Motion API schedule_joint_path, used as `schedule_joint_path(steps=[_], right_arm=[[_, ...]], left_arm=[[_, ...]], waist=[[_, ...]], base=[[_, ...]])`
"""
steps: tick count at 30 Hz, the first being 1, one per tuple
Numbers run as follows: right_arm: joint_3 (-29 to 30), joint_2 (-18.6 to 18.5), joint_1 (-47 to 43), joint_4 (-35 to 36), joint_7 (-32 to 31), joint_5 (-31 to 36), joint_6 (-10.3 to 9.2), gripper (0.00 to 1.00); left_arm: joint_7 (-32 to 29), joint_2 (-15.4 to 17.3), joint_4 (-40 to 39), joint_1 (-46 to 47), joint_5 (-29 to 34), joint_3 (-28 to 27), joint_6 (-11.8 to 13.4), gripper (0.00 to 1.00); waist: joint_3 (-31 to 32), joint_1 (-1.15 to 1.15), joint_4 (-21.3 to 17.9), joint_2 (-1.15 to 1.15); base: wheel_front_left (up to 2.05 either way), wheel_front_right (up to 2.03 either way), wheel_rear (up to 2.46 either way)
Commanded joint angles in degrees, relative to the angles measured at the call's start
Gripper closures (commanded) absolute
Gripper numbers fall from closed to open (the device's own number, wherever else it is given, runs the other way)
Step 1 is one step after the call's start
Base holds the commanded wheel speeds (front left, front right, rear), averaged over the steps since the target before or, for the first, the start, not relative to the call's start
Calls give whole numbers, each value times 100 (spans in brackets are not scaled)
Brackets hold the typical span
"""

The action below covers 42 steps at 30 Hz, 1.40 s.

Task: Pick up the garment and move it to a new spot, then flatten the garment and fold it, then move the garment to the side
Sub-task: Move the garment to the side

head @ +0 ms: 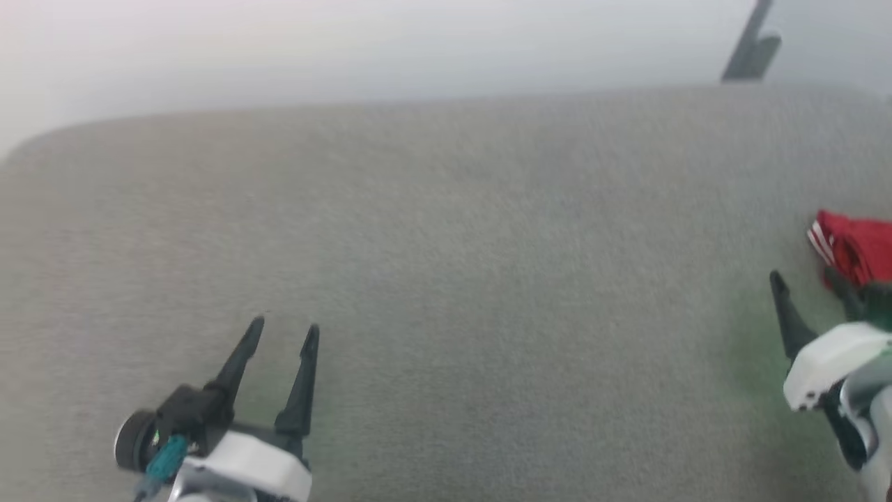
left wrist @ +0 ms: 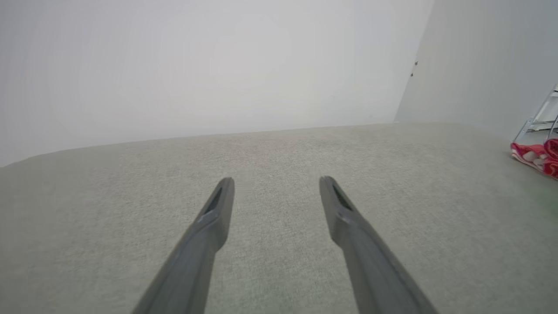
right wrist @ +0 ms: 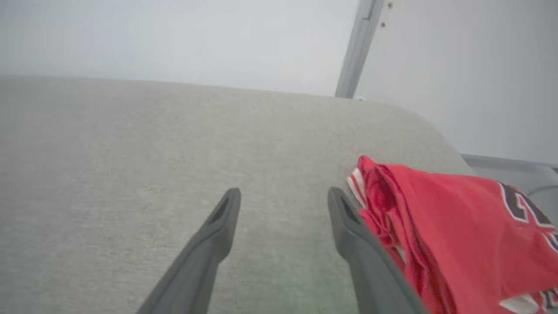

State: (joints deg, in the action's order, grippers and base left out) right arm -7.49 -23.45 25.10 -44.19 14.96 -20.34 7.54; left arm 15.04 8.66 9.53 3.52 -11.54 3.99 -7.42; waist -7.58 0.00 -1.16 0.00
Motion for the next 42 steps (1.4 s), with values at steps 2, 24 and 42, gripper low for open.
schedule_joint_path(steps=[2, 24, 42], right_arm=[[85, 68, -345, 280, 28, 24, -12, 0], [741, 605, -1902, 2085, 28, -68, -12, 0], [1317, 1005, -3030, 3253, -29, 225, -11, 0]], left_arm=[[16, -2, 3, -248, -33, -95, -8, 0], [15, -67, -390, -1118, -138, -522, -8, 0], [15, -131, -857, -1597, -34, -741, -8, 0]], waist=[[537, 0, 380, 0], [1117, 0, 687, 0], [1200, 0, 725, 0]], base=[[0, 0, 0], [0, 0, 0], [0, 0, 0]])
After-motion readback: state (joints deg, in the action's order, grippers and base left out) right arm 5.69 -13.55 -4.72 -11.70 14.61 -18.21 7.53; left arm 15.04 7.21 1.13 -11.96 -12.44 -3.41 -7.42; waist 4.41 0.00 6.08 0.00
